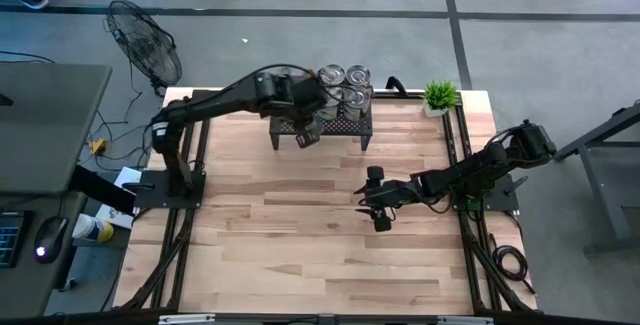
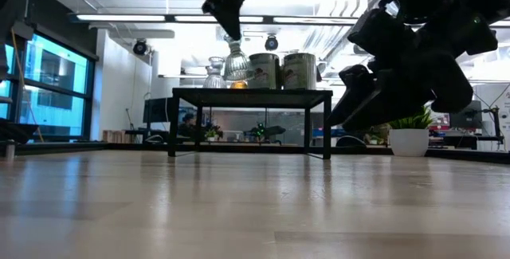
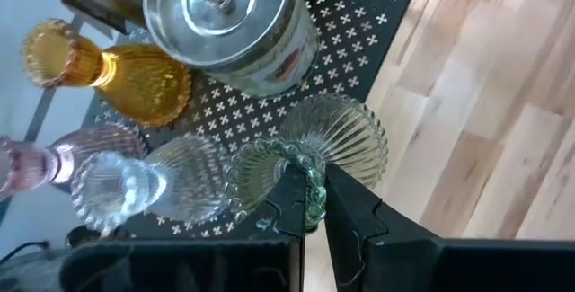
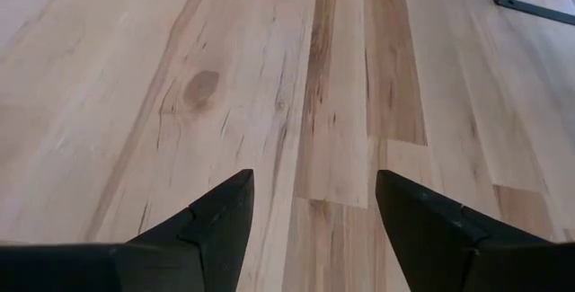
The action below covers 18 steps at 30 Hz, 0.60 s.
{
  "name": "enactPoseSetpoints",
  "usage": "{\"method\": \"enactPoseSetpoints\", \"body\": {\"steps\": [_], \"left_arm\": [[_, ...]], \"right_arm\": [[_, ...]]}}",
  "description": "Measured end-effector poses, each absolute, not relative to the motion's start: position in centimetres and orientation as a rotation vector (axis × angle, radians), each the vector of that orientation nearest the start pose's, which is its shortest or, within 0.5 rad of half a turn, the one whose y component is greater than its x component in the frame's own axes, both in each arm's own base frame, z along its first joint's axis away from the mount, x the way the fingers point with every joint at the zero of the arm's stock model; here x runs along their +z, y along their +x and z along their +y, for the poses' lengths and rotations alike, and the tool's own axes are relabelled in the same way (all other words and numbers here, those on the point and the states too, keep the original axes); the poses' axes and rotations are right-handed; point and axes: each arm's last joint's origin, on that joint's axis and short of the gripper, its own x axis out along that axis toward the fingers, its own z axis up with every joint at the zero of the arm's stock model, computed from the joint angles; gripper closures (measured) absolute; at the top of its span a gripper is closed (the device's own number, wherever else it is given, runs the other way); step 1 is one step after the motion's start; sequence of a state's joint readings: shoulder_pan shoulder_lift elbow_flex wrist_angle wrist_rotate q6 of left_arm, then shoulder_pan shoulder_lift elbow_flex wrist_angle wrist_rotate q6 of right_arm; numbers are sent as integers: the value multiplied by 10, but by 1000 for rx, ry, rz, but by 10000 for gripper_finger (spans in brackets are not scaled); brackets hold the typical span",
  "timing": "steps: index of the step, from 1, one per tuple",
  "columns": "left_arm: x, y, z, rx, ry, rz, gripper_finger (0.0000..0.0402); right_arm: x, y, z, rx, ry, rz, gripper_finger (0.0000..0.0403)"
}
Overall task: Pick & Place candle stick holders
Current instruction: Put the green glass candlestick on the shelf aligned with the other candlesticks
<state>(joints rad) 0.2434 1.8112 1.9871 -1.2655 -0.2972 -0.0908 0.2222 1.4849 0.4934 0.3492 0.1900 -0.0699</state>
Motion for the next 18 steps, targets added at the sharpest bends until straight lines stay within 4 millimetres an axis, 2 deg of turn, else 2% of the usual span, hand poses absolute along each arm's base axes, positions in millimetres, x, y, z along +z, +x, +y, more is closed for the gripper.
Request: {"method": "enactPoseSetpoints", "body": {"steps": [6, 12, 18], "left_arm": [[370, 360, 99, 563, -27, 1139, 389], [362, 364, 101, 584, -2, 1175, 389], [363, 364, 102, 611, 17, 1174, 389]], "right_arm": [[136, 253, 52, 63, -209, 639, 176], [136, 253, 52, 63, -210, 641, 176], [136, 253, 52, 65, -215, 636, 176]]}}
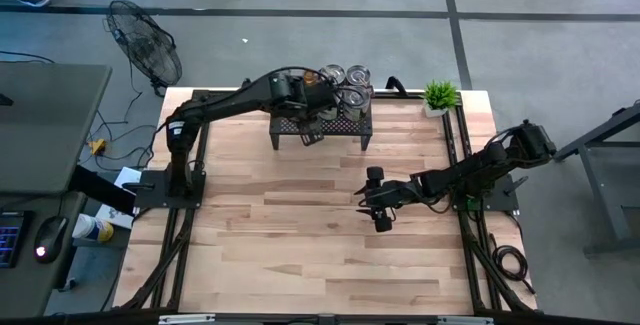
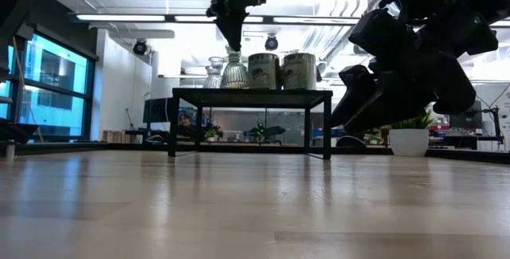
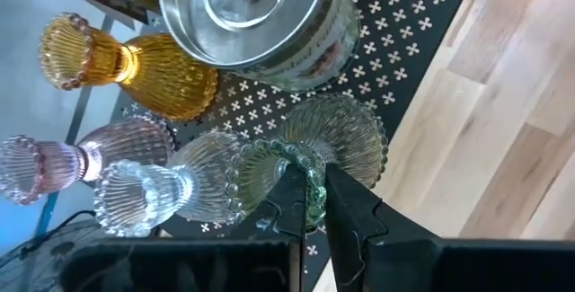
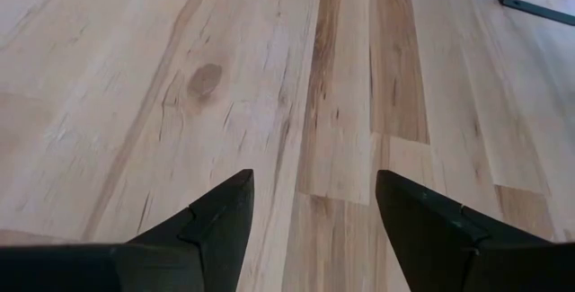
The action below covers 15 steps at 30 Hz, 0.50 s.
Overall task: Pick & Place candle stick holders
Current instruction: Put the green glass candlestick on the shelf aligned with the other candlesticks
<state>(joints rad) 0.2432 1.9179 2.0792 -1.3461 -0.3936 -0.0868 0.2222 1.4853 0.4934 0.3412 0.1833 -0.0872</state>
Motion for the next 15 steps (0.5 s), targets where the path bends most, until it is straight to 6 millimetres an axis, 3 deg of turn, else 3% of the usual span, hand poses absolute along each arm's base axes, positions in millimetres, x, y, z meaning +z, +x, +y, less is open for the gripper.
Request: {"method": "enactPoseSetpoints", "body": {"steps": [15], "left_arm": [[362, 362, 108, 608, -4, 1180, 389]], "right_arm": [[136, 253, 52, 65, -215, 635, 176]]}}
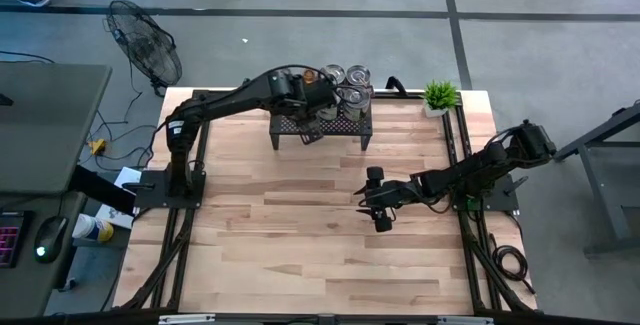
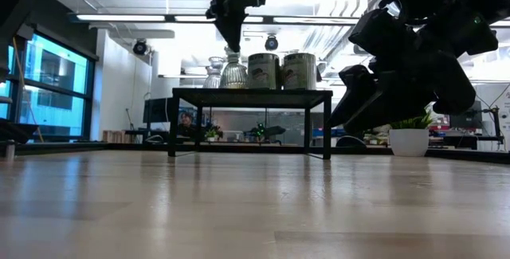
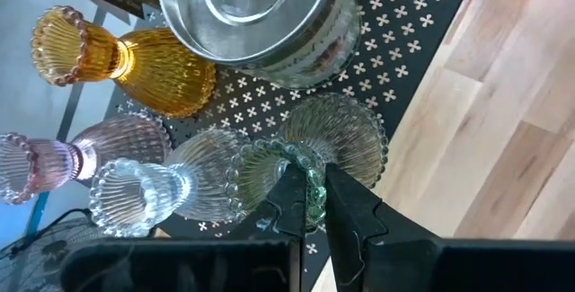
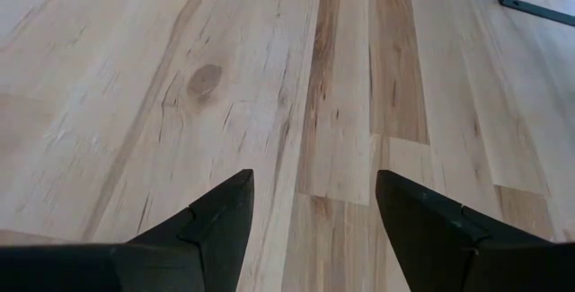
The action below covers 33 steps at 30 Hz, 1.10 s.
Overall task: Pick & Place candle stick holders
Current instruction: Put the green glass candlestick on the shelf aligned with the other candlesticks
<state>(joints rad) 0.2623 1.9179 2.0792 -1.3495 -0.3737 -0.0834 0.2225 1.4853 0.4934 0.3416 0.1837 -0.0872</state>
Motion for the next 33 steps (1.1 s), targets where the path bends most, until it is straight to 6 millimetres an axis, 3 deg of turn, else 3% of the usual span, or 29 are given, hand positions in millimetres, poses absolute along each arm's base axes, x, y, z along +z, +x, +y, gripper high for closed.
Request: {"method": "enactPoseSetpoints", "body": {"steps": [33], "left_arm": [[363, 360, 114, 628, -9, 1173, 389]], "right_arm": [[136, 253, 52, 63, -208, 635, 176]]}}
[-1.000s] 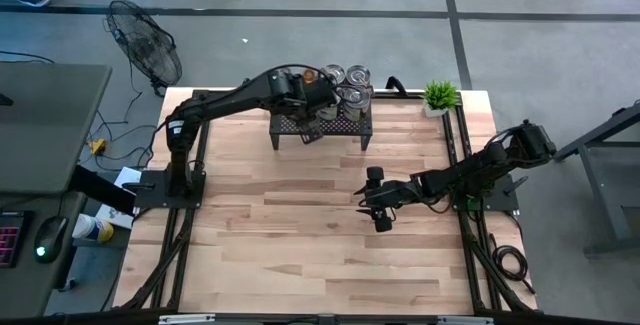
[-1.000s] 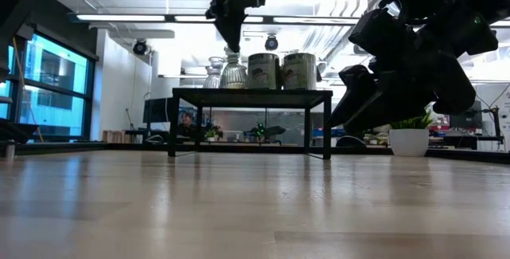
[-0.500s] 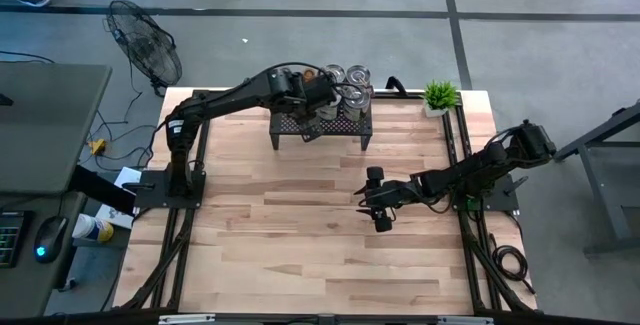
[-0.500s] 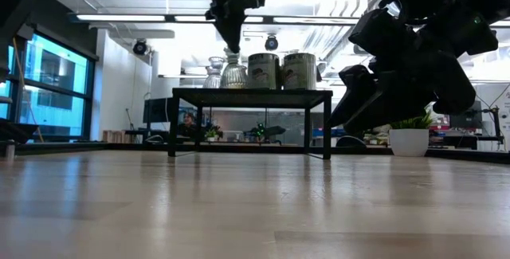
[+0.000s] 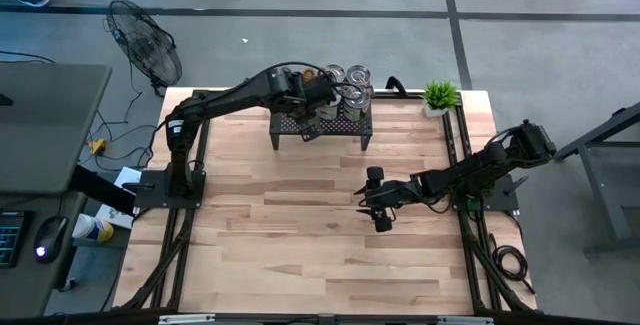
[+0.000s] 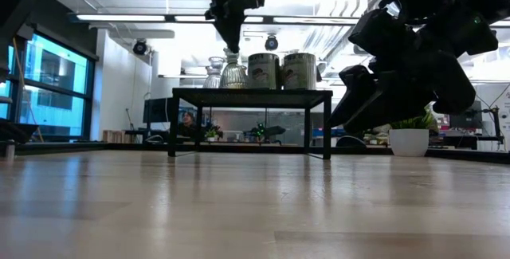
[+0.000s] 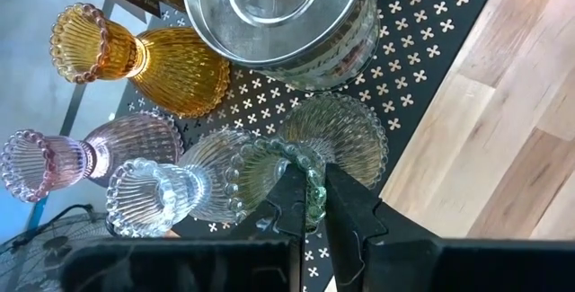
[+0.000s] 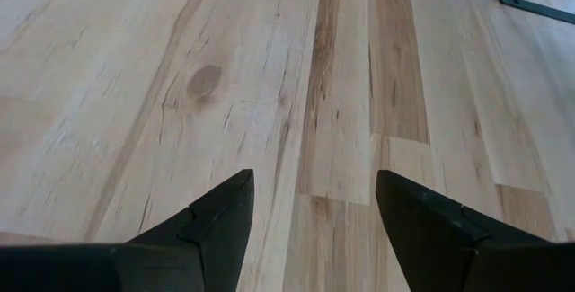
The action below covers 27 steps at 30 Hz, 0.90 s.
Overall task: Pick & Place candle stick holders
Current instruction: Put the green glass candlestick on the shelf aligned with the other candlesticks
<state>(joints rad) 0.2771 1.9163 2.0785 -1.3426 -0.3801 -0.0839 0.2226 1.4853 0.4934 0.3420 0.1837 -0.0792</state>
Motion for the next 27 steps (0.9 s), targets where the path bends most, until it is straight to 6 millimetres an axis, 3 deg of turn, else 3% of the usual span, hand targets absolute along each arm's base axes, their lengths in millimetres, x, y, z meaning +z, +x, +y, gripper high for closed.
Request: {"method": "enactPoseSetpoints", "body": {"steps": [20, 27], "left_arm": [[352, 367, 121, 642, -9, 1201, 387], [351, 368, 120, 627, -19, 1201, 357]], "right_arm": [[137, 254, 52, 77, -198, 625, 176], [137, 254, 52, 77, -200, 624, 176]]}}
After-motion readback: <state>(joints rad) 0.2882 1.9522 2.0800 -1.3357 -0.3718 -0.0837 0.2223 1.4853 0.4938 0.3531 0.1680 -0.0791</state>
